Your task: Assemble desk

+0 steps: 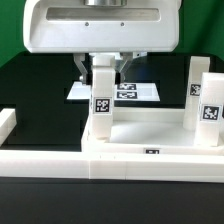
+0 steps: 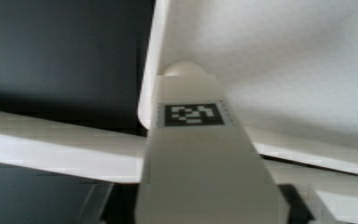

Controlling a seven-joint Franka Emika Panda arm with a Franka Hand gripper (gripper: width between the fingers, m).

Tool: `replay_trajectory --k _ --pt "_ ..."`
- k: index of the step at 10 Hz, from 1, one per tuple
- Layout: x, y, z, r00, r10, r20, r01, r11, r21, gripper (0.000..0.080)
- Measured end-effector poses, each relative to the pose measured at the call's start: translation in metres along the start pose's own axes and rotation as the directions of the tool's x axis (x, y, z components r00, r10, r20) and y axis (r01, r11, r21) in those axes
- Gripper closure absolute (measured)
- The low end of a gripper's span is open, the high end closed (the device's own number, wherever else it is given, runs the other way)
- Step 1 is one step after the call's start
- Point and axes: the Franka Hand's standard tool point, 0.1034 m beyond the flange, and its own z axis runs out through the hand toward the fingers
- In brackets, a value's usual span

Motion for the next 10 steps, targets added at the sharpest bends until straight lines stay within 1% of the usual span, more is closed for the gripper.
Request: replay_trajectory --k 3,4,5,7,8,10 --pt "-0.0001 0.0003 0.0000 1.000 0.026 -0.001 -0.026 1.000 0.002 0.0511" --pt "-0.0009 0.0019 0.0003 0.990 0.144 -0.004 -0.144 0.989 0.012 0.0511" --pt "-0.0010 0.0019 0.0004 0.968 0.252 -0.004 -0.252 0.968 0.016 0.0511" --pt "-0.0018 0.0042 0.0009 0.897 0.442 0.000 -0.442 0.896 0.046 0.0511" --pt "-0.0021 0.0053 0.0013 0.855 0.518 0.004 -0.518 0.854 0.053 0.0511" --pt "-0.0019 0.0055 0.0013 0.722 0.691 0.013 -0.691 0.721 0.051 0.0511"
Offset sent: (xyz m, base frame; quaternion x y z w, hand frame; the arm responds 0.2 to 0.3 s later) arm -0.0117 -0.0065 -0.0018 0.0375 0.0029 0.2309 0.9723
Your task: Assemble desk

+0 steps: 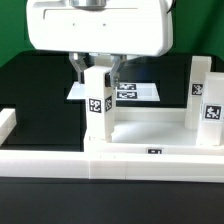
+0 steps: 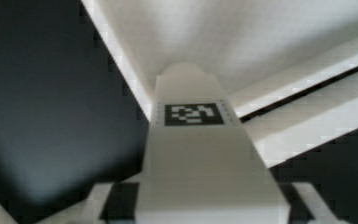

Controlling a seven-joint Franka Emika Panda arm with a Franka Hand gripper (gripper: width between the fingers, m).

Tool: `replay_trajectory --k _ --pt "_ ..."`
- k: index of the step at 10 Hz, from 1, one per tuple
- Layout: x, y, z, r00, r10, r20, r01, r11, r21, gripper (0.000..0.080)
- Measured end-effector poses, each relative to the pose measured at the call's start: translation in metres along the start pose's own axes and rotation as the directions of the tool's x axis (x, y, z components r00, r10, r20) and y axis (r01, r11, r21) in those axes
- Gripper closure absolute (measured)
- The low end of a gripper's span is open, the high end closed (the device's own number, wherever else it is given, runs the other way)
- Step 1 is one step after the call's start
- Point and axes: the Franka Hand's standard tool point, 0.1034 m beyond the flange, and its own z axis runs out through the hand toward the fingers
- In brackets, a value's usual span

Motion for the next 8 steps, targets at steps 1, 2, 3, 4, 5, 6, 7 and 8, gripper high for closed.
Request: replay_trajectory --k 1,2,3,4,5,6,7,8 --pt "-0.0003 -0.0004 0.0001 0.995 0.096 0.000 -0.096 0.995 0.000 0.0511" --pt "-0.0002 -0.0002 0.0002 0.985 0.171 0.000 -0.171 0.985 0.000 0.0511" --pt "-0.0002 -0.0001 0.0004 0.971 0.239 0.001 -0.239 0.971 -0.001 0.0511" --pt "0.0001 0.0005 0.0004 0.941 0.337 0.000 -0.337 0.941 -0.001 0.0511" --pt "0.0002 0.0009 0.0004 0.917 0.399 0.000 -0.399 0.917 -0.002 0.0511" --pt "0.0003 0.0010 0.0005 0.884 0.468 -0.001 -0.468 0.884 -0.002 0.0511" --pt "0.0003 0.0011 0.0005 0.863 0.505 -0.001 -0.505 0.863 -0.002 0.0511" --pt "0.0003 0.0011 0.0005 0.856 0.517 -0.001 -0.517 0.856 -0.002 0.0482"
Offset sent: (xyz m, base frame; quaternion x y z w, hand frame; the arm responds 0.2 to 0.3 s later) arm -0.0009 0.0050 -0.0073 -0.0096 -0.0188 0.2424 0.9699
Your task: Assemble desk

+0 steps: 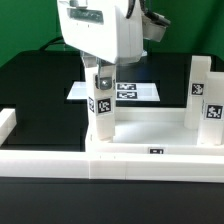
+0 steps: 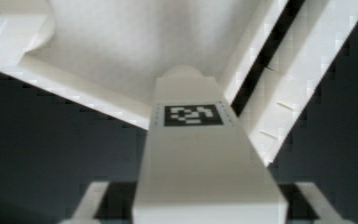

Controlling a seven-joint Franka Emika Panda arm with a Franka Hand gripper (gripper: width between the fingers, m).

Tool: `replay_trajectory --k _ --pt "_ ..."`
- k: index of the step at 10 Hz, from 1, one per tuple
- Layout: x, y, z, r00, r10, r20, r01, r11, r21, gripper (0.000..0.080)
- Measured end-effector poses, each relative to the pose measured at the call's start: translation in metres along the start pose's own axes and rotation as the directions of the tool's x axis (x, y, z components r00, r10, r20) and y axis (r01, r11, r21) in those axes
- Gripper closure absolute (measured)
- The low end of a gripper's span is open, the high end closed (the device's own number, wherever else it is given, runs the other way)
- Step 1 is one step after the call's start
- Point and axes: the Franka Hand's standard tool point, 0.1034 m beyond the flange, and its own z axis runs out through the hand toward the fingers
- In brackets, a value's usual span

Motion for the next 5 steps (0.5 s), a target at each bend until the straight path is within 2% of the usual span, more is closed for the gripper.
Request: replay_trajectory --k 1,2,3,4,5 --pt "0.0000 0.0000 0.0000 0.999 -0.047 0.000 0.047 0.999 0.000 0.0346" --pt "-0.0004 -0.0002 -0.0003 0.999 -0.053 0.003 0.053 0.999 -0.002 0.0346" --pt "-0.0003 -0.0003 -0.0004 0.993 -0.114 0.003 0.114 0.993 -0.002 0.0198" --pt "-0.0001 -0.0005 -0.0005 0.980 -0.197 0.002 0.197 0.980 -0.001 0.0165" --pt "-0.0012 -0.0008 -0.0002 0.956 -0.293 0.001 0.293 0.956 -0.003 0.0165"
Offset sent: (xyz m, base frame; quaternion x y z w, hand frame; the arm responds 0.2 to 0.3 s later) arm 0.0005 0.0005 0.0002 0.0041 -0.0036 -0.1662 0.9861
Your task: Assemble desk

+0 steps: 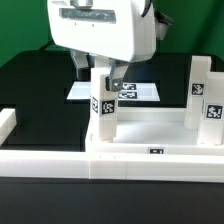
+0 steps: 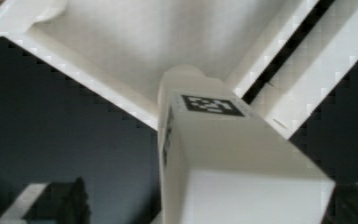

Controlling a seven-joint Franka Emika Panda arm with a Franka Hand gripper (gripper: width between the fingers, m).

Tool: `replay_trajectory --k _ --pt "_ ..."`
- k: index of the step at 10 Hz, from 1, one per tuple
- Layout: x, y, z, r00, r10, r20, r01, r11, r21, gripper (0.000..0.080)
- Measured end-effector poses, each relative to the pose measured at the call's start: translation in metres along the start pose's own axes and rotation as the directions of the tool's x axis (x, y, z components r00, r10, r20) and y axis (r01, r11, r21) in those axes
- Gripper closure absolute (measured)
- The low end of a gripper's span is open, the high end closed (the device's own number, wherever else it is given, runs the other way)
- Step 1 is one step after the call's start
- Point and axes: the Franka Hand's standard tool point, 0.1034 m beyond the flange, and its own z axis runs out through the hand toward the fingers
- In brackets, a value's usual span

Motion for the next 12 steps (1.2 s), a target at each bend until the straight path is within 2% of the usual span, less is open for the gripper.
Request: replay_trajectory --k 3,6,8,9,12 --pt "-0.0064 -0.0061 0.0013 0.970 -0.244 0.004 0.244 0.970 0.001 0.0151" --pt "-0.0077 -0.0096 0.0004 0.874 -0.486 0.001 0.486 0.874 -0.018 0.0151" --pt "-0.0063 -0.0086 0.0001 0.764 -0.645 0.004 0.645 0.764 -0.022 0.0151" --pt "-0.0064 -0.0084 0.0004 0.740 -0.672 0.004 0.672 0.740 -0.022 0.0151" --pt "-0.0053 -0.0071 0.0003 0.533 -0.846 0.017 0.846 0.532 -0.040 0.0151"
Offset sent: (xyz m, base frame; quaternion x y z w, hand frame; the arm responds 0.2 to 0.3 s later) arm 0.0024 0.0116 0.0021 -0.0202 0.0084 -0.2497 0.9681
